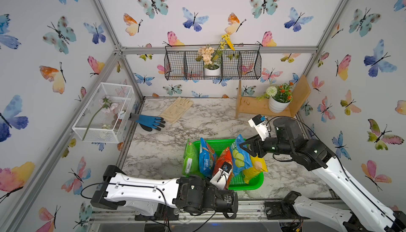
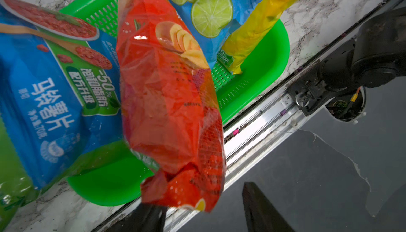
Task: Put the potato chips into the basket
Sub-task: Place the potato chip in the basket.
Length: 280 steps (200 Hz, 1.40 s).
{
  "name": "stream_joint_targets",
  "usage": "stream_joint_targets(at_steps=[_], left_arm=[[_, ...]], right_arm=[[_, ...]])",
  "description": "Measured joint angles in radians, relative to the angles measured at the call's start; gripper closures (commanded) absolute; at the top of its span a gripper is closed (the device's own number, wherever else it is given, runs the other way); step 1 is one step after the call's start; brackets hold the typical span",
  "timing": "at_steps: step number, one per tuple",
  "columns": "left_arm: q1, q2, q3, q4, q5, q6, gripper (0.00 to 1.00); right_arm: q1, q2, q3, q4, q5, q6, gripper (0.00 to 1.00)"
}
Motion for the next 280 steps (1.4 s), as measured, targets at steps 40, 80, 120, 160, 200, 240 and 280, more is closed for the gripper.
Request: stream_joint_targets(at_steps=[40,80,120,160,200,240,280], left_arm=[[0.009,0.004,-0.04,0.021,0.005,-0.018,1.0],[0.087,-0.013,-0.006,0.038,0.032,-0.015,1.0],[0.254,-0.082,0.061,0.079,0.161,0.005,1.0],[0.473,-0.112,0.105,0.097,0.378,0.048,1.0],[0.594,-0.042,0.181,0.046,0.562,0.142,1.0],[0.636,0.083,0.3,-0.03,0.655,0.24,1.0],[0.745,0.124,0.308,-0.066,0.771,0.329,1.0]], right_arm=[[0.0,0.0,0.004,-0.002,0.008,0.0,0.46],[0.0,0.0,0.004,-0.002,0.012,0.0,0.45],[0.0,0.032,0.005,-0.001,-0.012,0.0,0.47],[0.0,0.09,-0.003,0.034,-0.058,0.009,0.48],[0.0,0.146,-0.035,0.094,-0.097,0.031,0.49],[0.025,0.209,-0.059,0.128,-0.11,0.047,0.51],[0.038,0.215,-0.095,0.136,-0.109,0.053,0.51]])
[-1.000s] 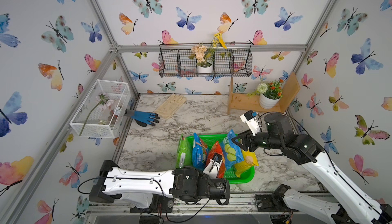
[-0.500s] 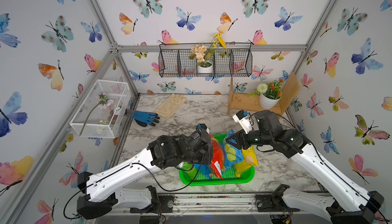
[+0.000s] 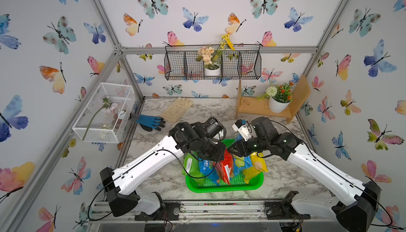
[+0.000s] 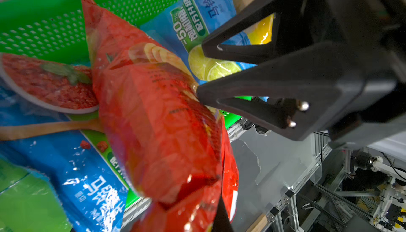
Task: Put the potato chips into the basket
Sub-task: Place the potato chip in the basket.
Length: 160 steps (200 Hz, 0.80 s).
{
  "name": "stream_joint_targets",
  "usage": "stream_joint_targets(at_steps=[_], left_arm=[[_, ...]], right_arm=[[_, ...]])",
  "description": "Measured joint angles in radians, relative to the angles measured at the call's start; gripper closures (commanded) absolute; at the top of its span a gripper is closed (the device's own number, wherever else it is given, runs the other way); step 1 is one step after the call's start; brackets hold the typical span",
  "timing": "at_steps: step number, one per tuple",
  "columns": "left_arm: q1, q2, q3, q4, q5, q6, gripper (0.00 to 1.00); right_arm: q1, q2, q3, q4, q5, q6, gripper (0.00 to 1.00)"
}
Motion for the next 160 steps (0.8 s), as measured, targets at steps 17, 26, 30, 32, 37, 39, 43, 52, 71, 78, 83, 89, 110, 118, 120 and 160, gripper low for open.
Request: stream_joint_targets(at_steps=[17,26,30,32,37,39,43,52,71,78,83,89,110,118,120,160], left_arm=[[0.044,0.02,0.0,-0.01,0.045,0.041,1.0],[0.061,0.032,0.0,-0.015,0.063,0.058,1.0],[0.069,0.039,0.001,-0.016,0.07,0.067,1.0],[0.072,0.042,0.001,-0.017,0.073,0.07,1.0],[0.08,0.051,0.001,-0.018,0.08,0.079,1.0],[0.085,0.057,0.002,-0.019,0.085,0.085,1.0],[0.09,0.064,0.003,-0.02,0.09,0.093,1.0],[0.102,0.085,0.005,-0.019,0.101,0.11,1.0],[0.118,0.123,0.009,-0.016,0.115,0.137,1.0],[0.122,0.137,0.009,-0.014,0.119,0.146,1.0],[0.125,0.147,0.01,-0.011,0.12,0.152,1.0],[0.126,0.157,0.01,-0.01,0.121,0.159,1.0],[0.131,0.203,0.02,-0.007,0.121,0.18,1.0],[0.132,0.221,0.029,-0.006,0.121,0.186,1.0],[0.132,0.224,0.03,-0.006,0.121,0.187,1.0],[0.14,0.258,0.098,-0.035,0.108,0.204,0.37]], right_arm=[[0.006,0.0,-0.011,0.001,0.001,0.0,0.51],[0.008,0.0,-0.014,0.001,0.003,0.0,0.51],[0.008,0.001,-0.015,0.0,0.004,0.0,0.51],[0.008,0.002,-0.015,0.0,0.005,0.0,0.51],[0.009,0.003,-0.015,0.0,0.006,0.0,0.51],[0.009,0.003,-0.015,0.0,0.007,0.0,0.51],[0.01,0.004,-0.016,0.0,0.009,0.001,0.51],[0.01,0.005,-0.016,0.0,0.016,0.002,0.51],[0.01,0.006,-0.016,0.0,0.032,0.004,0.51],[0.01,0.006,-0.016,0.0,0.043,0.005,0.51],[0.01,0.007,-0.016,-0.001,0.048,0.007,0.51],[0.01,0.007,-0.016,-0.002,0.057,0.008,0.51],[0.01,0.006,-0.013,-0.009,0.097,0.008,0.49],[0.01,0.005,-0.009,-0.014,0.113,0.009,0.48],[0.01,0.005,-0.007,-0.017,0.118,0.009,0.48],[0.01,-0.039,0.085,-0.072,0.209,0.002,0.35]])
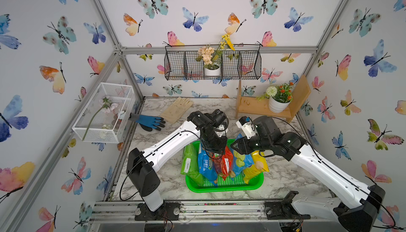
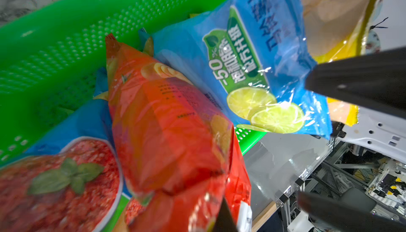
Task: Put the potato chips into the basket
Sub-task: Place the potato chip in the basket, then reset both arms
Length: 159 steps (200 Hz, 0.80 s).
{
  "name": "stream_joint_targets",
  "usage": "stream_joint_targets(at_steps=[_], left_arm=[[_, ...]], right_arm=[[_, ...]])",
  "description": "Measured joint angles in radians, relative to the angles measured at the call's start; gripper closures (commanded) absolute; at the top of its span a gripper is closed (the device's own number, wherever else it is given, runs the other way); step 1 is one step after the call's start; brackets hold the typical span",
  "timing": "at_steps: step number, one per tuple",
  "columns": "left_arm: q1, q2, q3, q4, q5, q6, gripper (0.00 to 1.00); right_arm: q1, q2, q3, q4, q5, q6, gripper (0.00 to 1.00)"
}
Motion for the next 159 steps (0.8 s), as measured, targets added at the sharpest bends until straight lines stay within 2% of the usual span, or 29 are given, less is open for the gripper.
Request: stream_joint_targets(at_steps=[18,23,30,59,70,78,81,90,102,133,159], left_arm=[[0.023,0.0,0.092,-0.036,-0.029,0.004,0.15],[0.03,0.0,0.117,-0.045,-0.036,0.001,0.06],[0.05,0.0,0.171,-0.065,-0.048,0.006,0.0],[0.144,-0.06,0.269,-0.072,-0.094,0.008,0.01],[0.182,-0.108,0.271,-0.053,-0.127,0.003,0.01],[0.213,-0.156,0.257,-0.019,-0.169,-0.003,0.01],[0.218,-0.167,0.252,-0.011,-0.178,-0.005,0.01],[0.236,-0.228,0.222,0.036,-0.235,-0.007,0.01],[0.239,-0.287,0.188,0.084,-0.294,-0.001,0.01],[0.241,-0.412,0.09,0.253,-0.433,0.044,0.01],[0.246,-0.536,-0.153,0.456,-0.51,0.117,0.01]], right_arm=[[0.0,-0.032,0.063,-0.028,0.053,-0.012,0.24],[0.0,-0.042,0.08,-0.035,0.071,-0.014,0.22],[0.0,-0.055,0.099,-0.043,0.096,-0.022,0.19],[0.0,-0.109,0.125,-0.048,0.24,-0.031,0.14],[0.0,-0.139,0.105,-0.016,0.293,-0.03,0.19],[0.0,-0.163,0.082,0.016,0.323,-0.028,0.2],[0.0,-0.178,0.066,0.04,0.335,-0.027,0.17],[0.0,-0.218,0.016,0.104,0.358,-0.03,0.04],[0.0,-0.277,-0.048,0.179,0.38,-0.044,0.01],[0.001,-0.306,-0.068,0.299,0.483,-0.114,0.02],[0.001,-0.263,-0.077,0.413,0.6,-0.2,0.02]])
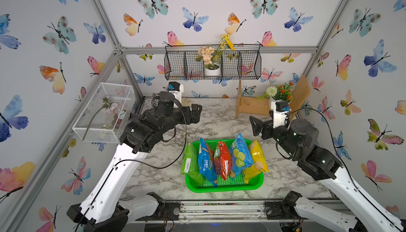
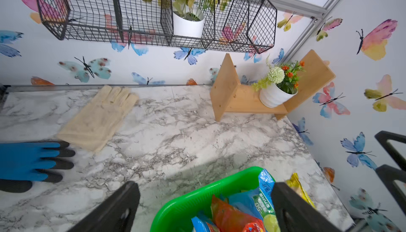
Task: Put the potato chips into the basket
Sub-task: Reset both arms
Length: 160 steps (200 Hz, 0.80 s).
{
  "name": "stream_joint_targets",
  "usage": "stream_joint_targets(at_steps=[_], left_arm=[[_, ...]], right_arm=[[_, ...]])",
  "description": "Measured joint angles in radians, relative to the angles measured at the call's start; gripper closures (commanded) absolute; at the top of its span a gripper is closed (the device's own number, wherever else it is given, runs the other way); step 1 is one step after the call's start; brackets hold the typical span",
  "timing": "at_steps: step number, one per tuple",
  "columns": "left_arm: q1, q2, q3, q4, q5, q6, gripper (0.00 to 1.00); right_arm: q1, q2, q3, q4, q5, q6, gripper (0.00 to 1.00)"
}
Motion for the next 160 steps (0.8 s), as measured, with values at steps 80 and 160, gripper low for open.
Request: stream_joint_targets(at_steps=[80,160], left_arm=[[0.131,-0.364,-0.849,0.5,-0.292,0.049,0.01],[0.374,-0.273,-1.259,1.014,-0.322,0.127,0.01]], right_arm=[[-0.478,0.057,-0.362,0.262,-0.032,-0.012,0.02],[-0.648,0.203,-0.824,0.726,-0.046,-0.056,0.02]])
